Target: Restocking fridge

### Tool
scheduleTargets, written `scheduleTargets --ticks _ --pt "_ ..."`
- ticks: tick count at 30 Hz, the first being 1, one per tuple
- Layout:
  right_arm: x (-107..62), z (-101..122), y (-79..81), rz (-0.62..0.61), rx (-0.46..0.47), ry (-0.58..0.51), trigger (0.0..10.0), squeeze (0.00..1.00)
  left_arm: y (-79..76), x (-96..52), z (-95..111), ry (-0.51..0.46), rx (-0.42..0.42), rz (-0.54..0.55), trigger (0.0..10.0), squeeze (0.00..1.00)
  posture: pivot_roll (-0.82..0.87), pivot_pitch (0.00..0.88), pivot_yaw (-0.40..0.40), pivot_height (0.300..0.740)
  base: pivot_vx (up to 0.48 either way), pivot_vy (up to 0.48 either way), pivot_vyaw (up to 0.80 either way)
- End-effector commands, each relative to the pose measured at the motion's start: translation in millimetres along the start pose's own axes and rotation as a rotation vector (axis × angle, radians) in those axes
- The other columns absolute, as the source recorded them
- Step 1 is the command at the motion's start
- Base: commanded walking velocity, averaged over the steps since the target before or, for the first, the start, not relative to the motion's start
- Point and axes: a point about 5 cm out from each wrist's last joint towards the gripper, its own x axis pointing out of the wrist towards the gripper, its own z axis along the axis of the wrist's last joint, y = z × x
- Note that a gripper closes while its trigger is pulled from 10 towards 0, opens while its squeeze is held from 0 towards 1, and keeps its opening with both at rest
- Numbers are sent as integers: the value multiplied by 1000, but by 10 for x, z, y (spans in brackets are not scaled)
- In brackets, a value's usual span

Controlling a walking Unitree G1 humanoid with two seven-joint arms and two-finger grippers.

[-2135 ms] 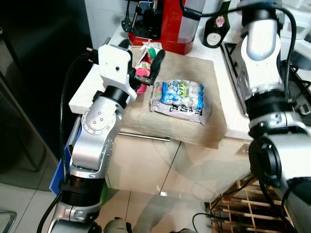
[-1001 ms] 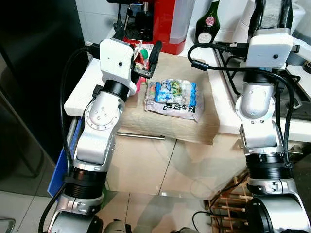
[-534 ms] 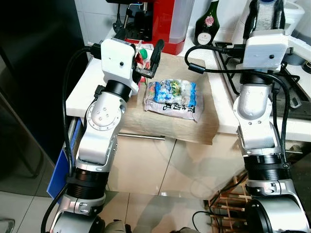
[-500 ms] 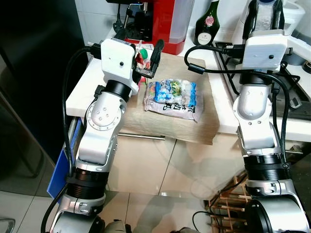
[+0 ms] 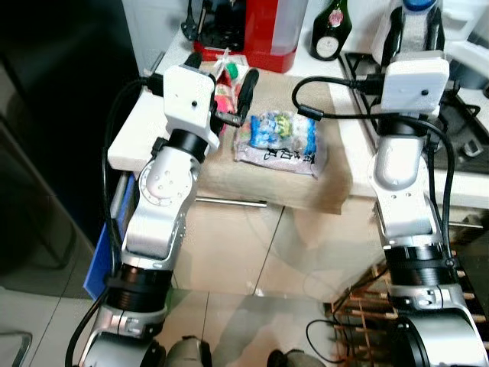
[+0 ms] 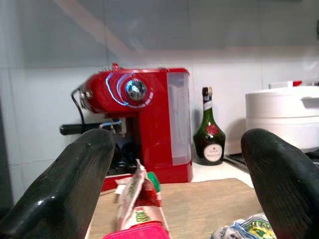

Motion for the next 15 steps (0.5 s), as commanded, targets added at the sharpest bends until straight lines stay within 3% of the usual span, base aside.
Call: scheduleTargets --ticks 1,15 --pt "15 11 -56 -15 -3 -10 0 0 -20 22 34 -17 -13 -8 10000 0 24 0 -30 740 -259 0 0" --pt "-25 -31 -70 -10 -6 11 0 0 -24 20 24 -16 -13 -11 10000 0 20 0 -27 740 -258 0 0"
